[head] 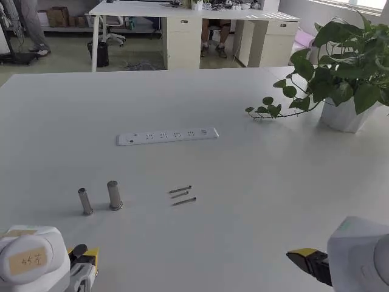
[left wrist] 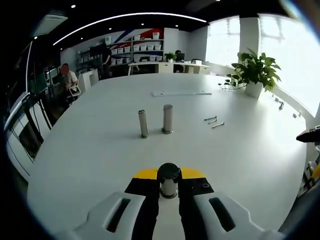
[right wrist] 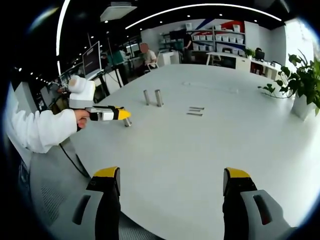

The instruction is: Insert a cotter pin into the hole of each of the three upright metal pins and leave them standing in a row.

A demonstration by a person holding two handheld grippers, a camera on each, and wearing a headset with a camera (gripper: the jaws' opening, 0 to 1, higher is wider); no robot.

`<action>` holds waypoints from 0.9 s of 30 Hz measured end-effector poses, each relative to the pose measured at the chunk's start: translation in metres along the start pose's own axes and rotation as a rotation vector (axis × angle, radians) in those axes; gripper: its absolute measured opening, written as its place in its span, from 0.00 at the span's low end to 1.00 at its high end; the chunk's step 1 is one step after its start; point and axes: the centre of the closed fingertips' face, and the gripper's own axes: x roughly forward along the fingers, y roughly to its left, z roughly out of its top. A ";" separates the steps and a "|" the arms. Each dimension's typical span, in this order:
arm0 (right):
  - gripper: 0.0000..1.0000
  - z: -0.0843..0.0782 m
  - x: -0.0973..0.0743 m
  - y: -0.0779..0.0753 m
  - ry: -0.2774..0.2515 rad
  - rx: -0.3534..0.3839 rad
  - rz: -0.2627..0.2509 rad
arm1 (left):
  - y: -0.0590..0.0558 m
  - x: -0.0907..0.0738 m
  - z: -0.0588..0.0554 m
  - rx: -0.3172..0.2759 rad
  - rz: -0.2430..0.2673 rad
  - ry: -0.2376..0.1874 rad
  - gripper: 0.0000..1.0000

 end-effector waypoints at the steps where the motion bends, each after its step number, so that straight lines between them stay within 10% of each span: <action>1: 0.83 0.000 0.000 0.000 0.001 0.001 0.000 | -0.001 0.000 -0.001 0.001 0.000 0.003 0.11; 27: 0.82 0.001 0.003 0.008 0.002 -0.006 0.022 | 0.000 0.001 -0.004 0.012 0.025 -0.031 0.12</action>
